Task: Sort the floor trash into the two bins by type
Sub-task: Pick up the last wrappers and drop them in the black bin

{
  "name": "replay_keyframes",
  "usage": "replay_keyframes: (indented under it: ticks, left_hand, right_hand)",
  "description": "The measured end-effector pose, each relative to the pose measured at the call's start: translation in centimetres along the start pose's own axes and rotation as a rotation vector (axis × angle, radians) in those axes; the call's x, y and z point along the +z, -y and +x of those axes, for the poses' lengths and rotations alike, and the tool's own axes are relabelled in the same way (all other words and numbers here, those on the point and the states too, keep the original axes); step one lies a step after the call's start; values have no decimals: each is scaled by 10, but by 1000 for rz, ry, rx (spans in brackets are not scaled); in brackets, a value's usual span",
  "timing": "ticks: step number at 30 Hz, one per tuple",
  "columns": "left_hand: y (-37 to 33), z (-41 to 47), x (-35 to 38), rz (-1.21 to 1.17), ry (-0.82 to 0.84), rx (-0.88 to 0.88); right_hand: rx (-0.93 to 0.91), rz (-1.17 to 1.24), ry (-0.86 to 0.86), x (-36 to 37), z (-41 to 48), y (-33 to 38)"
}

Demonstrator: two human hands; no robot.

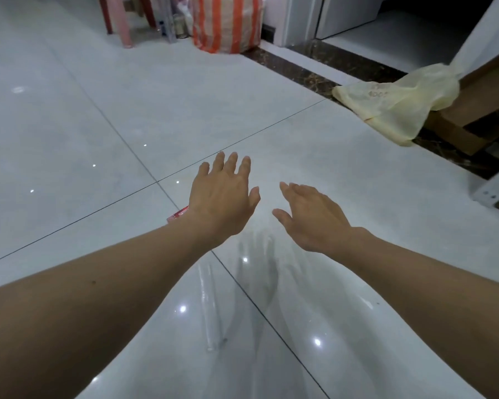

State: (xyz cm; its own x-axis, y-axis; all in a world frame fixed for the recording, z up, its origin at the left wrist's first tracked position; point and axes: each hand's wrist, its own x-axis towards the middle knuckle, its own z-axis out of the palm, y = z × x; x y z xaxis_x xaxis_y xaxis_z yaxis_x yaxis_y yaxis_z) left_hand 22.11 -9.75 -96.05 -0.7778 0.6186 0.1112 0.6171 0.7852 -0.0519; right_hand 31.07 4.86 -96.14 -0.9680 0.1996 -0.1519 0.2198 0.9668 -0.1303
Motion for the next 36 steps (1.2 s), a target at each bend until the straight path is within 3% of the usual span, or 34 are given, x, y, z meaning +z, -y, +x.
replay_keyframes:
  ticks: [6,21,29,36]
  left_hand:
    - [38,-11,41,-14,76,-92]
    - [68,-24,148,-302,285,-366]
    - [73,-21,166,-512,188,-489]
    - [73,-22,164,-558,129,-484]
  right_hand:
    - [-68,-16,49,19,24,28]
    - [-157,-12,145,57,68,51]
    - [-165,8,185,71,73,50]
    - [-145,44,185,75,70,48]
